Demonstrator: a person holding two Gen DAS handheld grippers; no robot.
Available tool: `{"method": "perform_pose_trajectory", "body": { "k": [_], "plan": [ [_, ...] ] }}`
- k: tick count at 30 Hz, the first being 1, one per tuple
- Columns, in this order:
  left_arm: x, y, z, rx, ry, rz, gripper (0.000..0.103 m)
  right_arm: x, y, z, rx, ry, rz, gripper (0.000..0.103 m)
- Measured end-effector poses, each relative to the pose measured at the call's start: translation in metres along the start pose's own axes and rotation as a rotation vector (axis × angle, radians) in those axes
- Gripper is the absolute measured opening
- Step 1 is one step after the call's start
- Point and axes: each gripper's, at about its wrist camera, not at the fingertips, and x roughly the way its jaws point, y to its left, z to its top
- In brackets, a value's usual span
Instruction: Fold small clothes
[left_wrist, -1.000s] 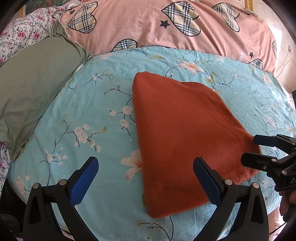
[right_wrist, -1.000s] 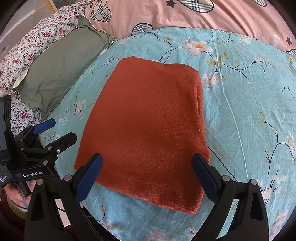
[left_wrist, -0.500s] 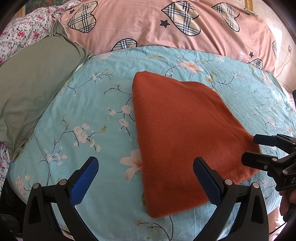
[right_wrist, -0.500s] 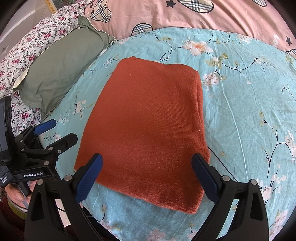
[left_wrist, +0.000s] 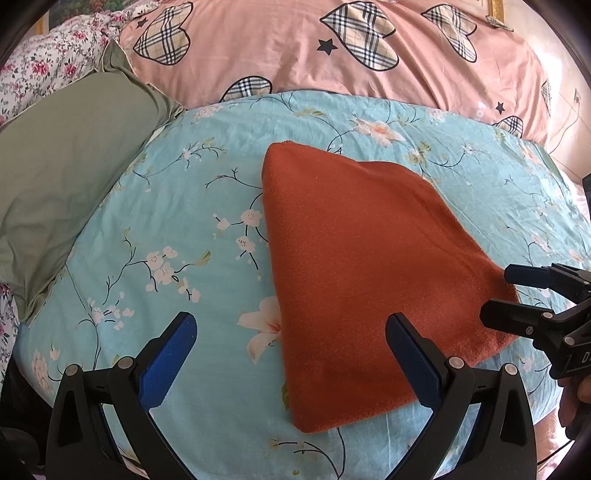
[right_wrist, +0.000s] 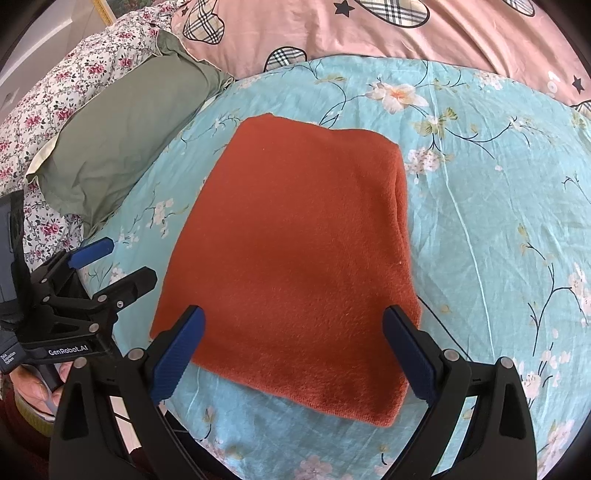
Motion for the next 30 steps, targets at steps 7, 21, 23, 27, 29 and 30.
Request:
{"method": "perform_pose_trajectory", "body": {
  "k": [7,21,23,27,29,30],
  "plan": [
    [0.0002,0.0002,0.0005,0.001,0.0,0.002,0.102,-0.0002,-0.0006,0.0009,0.0,0.0,0.003,0.097],
    [0.0022,0.003,0.0053,0.003,0.002,-0.005,0.102,0.0,0.001,0.0028,-0.004,-0.003,0.005,0.097],
    [0.0021,0.003,0.0054,0.002,0.003,-0.006,0.102,-0.0002,0.0,0.0034,-0.004,-0.004,0.005,0.097],
    [0.0017,0.0024,0.0058,0.002,0.001,-0.007,0.102,-0.0003,-0.0015,0.0043,0.0,-0.007,0.004,0.097],
    [0.002,0.0023,0.0066,0.003,-0.002,-0.009,0.102,-0.0003,-0.0018,0.0047,0.0,-0.009,0.003,0.097],
    [0.0026,0.0024,0.0073,0.002,-0.004,-0.01,0.102,-0.0001,-0.0022,0.0054,-0.001,-0.01,0.001,0.097]
  ]
}}
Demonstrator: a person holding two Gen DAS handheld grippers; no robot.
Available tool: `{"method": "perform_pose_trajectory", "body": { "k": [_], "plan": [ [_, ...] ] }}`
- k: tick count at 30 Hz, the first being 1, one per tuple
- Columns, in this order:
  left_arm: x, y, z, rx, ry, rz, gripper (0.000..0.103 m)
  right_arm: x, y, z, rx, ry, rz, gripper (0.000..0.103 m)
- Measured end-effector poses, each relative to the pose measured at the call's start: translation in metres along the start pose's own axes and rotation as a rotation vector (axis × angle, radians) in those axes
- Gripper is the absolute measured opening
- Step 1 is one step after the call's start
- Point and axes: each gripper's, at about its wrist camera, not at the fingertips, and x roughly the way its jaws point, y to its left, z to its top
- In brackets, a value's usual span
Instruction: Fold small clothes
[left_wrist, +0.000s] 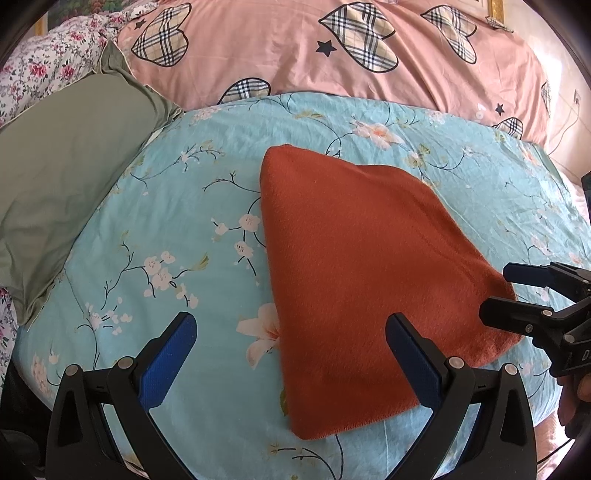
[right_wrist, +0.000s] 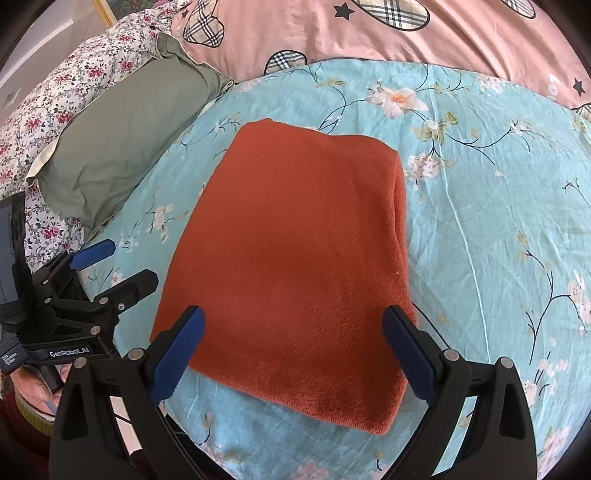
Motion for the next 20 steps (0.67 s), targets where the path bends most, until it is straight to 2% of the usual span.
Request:
{"method": "perform_pose_trajectory", "body": {
  "k": [20],
  "plan": [
    [0.022,0.014,0.015,-0.019,-0.006,0.003,0.102,0.015,-0.013,0.021,0.007,-0.015,-0.005,0.097]
  ]
}}
